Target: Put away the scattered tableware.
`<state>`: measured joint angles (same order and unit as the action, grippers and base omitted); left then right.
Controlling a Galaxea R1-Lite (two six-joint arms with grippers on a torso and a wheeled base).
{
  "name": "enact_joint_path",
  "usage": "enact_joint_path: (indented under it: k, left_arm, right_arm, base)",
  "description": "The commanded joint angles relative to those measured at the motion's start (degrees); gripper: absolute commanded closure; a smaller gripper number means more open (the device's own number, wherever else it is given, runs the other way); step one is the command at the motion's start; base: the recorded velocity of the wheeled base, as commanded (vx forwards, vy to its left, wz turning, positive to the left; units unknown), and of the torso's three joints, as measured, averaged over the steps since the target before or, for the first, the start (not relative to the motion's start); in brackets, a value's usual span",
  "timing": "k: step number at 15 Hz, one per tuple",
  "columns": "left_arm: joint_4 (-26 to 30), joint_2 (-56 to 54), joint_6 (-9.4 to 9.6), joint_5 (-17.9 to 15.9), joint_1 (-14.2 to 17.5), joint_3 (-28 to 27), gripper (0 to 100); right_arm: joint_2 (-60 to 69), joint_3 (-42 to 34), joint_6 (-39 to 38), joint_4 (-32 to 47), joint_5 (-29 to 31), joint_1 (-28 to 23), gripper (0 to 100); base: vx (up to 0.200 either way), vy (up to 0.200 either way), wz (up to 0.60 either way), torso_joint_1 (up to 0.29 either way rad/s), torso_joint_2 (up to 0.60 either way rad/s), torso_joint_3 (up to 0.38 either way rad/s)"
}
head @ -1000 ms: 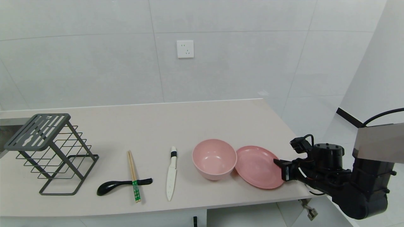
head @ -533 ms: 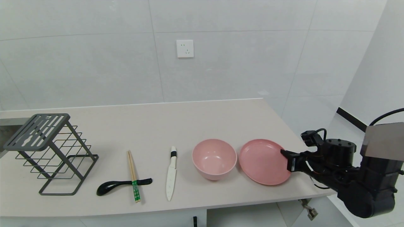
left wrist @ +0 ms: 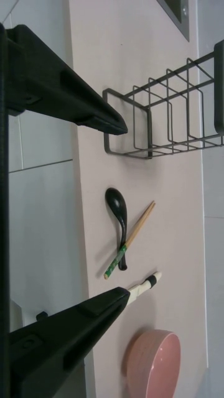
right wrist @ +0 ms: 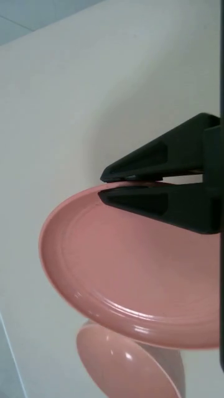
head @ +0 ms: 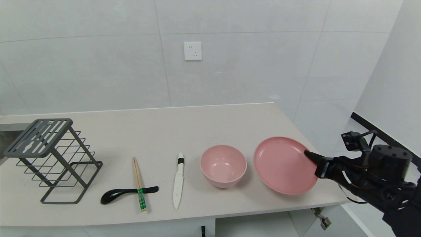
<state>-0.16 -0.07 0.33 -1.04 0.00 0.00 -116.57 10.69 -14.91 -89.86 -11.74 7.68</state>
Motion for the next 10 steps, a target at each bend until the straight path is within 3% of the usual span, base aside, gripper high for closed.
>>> enact_joint_path:
  k: [1, 3, 4, 8, 10]
  left_arm:
    - [0.0, 0.1, 0.02, 0.0, 0.0, 0.0, 0]
    - [0.0, 0.1, 0.02, 0.0, 0.1, 0.0, 0]
    - [0.0, 0.1, -0.07, 0.0, 0.1, 0.0, 0]
    - [-0.1, 0.1, -0.15, -0.5, 0.0, 0.0, 0]
    - [-0.1, 0.1, -0.24, -0.5, 0.0, 0.0, 0]
  right_arm:
    - [8.4, -3.7, 0.9, -0.1, 0.3, -0.1, 100]
    - [11.5, -5.7, 1.4, -0.1, 0.2, 0.1, 100]
    - [17.4, -10.7, 4.3, -0.1, 0.3, 1.7, 100]
    - [25.2, -10.7, 4.5, -0.1, 0.3, 3.8, 100]
    - [27.3, -10.7, 4.1, 0.0, 0.3, 2.1, 100]
  base:
    - [0.0, 0.0, 0.0, 0.0, 0.0, 0.0]
    - [0.0, 0.0, 0.0, 0.0, 0.0, 0.0]
    - [0.0, 0.0, 0.0, 0.0, 0.0, 0.0]
    - [0.0, 0.0, 0.0, 0.0, 0.0, 0.0]
    - [0.0, 0.0, 0.0, 0.0, 0.0, 0.0]
